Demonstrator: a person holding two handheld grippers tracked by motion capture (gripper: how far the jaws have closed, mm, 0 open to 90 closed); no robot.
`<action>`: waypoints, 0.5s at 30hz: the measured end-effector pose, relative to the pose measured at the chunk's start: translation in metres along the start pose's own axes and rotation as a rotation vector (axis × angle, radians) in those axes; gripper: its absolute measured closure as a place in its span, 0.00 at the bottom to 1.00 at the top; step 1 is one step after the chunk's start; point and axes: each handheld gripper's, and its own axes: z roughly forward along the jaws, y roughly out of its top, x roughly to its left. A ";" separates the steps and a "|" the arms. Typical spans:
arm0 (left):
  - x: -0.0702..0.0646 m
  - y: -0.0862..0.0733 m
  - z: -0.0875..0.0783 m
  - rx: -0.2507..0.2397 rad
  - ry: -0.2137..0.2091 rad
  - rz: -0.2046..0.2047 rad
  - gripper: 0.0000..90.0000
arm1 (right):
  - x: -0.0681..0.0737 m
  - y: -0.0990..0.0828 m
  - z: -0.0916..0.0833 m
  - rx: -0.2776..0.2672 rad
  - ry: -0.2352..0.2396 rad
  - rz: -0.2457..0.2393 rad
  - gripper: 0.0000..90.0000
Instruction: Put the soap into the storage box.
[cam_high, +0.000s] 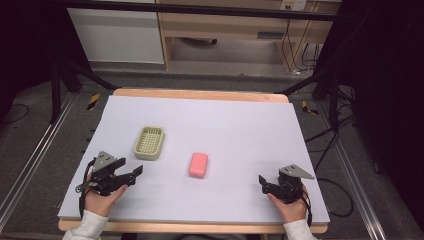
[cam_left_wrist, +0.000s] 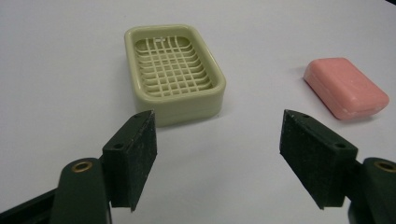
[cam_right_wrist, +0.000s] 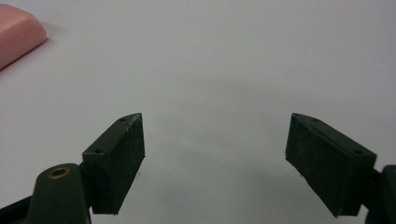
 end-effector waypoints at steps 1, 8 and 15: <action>-0.001 0.001 0.000 0.000 -0.003 0.003 0.30 | 0.000 0.000 0.000 0.001 0.000 0.000 0.22; -0.004 0.013 -0.001 -0.018 -0.010 0.009 0.30 | 0.002 0.001 -0.002 -0.009 0.003 0.003 0.24; -0.009 0.023 0.001 -0.019 -0.021 0.022 0.29 | 0.002 0.000 -0.001 -0.025 -0.004 -0.008 0.25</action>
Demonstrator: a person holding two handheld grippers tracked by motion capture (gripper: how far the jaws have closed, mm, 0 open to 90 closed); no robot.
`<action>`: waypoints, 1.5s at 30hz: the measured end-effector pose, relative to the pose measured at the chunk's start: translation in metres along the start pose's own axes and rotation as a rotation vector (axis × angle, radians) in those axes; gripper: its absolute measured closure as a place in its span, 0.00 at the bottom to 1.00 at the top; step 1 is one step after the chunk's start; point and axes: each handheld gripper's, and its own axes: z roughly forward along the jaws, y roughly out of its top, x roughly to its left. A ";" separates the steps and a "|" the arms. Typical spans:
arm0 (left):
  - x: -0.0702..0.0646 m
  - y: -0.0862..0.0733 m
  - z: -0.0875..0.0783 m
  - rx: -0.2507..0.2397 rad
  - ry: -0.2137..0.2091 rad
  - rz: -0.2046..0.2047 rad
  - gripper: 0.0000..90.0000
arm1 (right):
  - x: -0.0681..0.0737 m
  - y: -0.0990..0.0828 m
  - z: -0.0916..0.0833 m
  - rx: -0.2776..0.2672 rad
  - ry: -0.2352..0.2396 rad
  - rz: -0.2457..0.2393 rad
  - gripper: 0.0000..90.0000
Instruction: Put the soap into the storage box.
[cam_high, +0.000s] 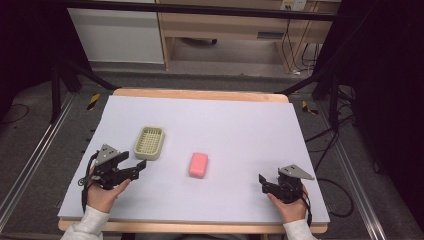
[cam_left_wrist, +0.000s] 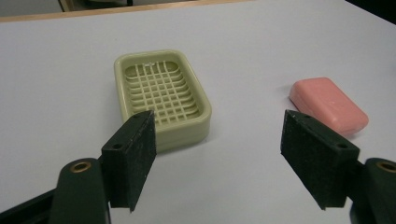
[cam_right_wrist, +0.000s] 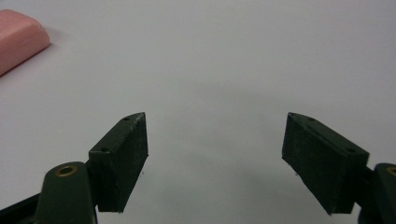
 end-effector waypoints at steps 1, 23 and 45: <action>-0.001 0.001 0.001 -0.002 -0.002 0.001 0.29 | 0.000 0.000 0.000 -0.001 0.001 0.001 0.26; -0.024 0.026 0.019 0.002 -0.049 0.023 0.29 | 0.003 0.003 -0.002 -0.013 -0.001 -0.015 0.28; -0.053 0.042 0.040 0.011 -0.086 0.058 0.28 | 0.004 0.004 -0.002 -0.009 0.008 -0.016 0.31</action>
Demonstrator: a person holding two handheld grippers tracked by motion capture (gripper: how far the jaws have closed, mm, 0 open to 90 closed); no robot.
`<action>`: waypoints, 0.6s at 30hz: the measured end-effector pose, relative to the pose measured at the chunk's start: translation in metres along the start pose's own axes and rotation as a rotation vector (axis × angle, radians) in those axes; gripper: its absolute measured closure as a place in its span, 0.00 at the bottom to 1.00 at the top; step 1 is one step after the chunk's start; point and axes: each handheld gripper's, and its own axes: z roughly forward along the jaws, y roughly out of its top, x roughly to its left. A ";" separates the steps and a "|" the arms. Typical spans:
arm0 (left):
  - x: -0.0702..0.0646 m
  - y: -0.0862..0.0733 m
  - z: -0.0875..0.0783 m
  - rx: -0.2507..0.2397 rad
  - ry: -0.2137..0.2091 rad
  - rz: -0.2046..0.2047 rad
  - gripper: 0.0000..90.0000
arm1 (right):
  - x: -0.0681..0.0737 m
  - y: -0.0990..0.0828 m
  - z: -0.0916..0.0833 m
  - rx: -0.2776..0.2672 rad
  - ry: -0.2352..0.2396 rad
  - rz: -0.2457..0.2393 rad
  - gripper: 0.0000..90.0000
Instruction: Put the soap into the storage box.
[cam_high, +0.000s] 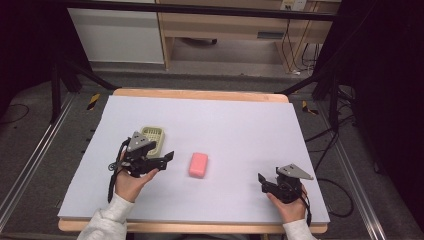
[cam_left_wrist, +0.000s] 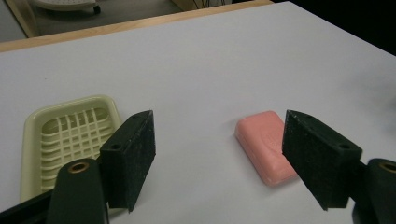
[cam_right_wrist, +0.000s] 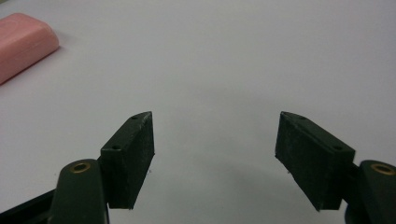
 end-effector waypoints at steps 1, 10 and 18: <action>-0.001 0.001 0.001 0.004 -0.003 0.003 0.28 | 0.000 0.000 0.000 0.001 0.000 0.000 0.31; -0.011 0.006 0.012 0.019 -0.020 0.015 0.28 | 0.000 0.000 0.000 0.004 0.005 0.001 0.32; -0.021 0.008 0.024 0.040 -0.031 0.020 0.28 | 0.000 0.000 0.000 0.007 0.005 -0.002 0.32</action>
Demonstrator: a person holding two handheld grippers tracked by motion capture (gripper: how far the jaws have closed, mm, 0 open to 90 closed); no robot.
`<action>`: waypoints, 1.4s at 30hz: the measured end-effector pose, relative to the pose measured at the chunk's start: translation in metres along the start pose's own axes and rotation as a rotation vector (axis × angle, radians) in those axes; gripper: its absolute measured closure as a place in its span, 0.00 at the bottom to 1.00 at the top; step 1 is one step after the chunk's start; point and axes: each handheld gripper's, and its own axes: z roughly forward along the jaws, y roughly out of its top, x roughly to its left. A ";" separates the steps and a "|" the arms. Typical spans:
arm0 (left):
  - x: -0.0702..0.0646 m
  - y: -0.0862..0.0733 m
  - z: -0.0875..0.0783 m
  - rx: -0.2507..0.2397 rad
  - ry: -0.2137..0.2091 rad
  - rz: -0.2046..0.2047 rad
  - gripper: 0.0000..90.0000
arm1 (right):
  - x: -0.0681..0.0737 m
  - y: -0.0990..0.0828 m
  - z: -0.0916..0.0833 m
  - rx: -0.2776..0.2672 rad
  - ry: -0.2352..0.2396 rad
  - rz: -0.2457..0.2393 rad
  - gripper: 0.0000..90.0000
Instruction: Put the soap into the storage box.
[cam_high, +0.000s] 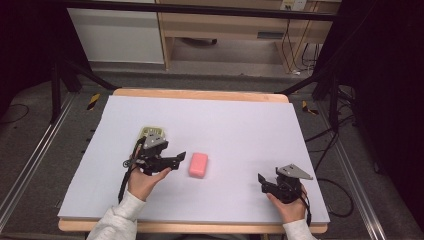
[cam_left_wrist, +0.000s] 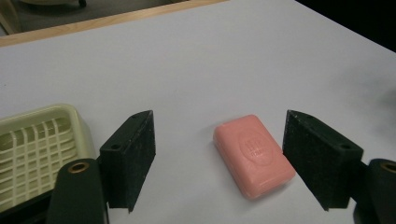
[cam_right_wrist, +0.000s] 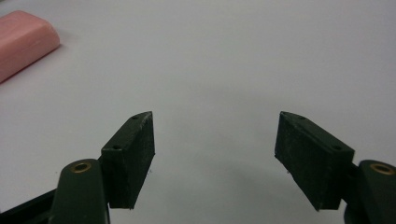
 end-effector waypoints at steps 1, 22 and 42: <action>-0.001 0.000 0.002 0.003 0.001 0.002 0.28 | 0.000 0.000 0.000 0.001 -0.001 0.000 0.32; -0.020 0.001 0.032 0.069 -0.026 0.019 0.24 | 0.000 0.000 0.000 0.004 0.004 0.002 0.32; -0.033 -0.004 0.060 0.137 -0.016 0.027 0.22 | 0.001 0.000 0.000 0.012 0.017 0.009 0.32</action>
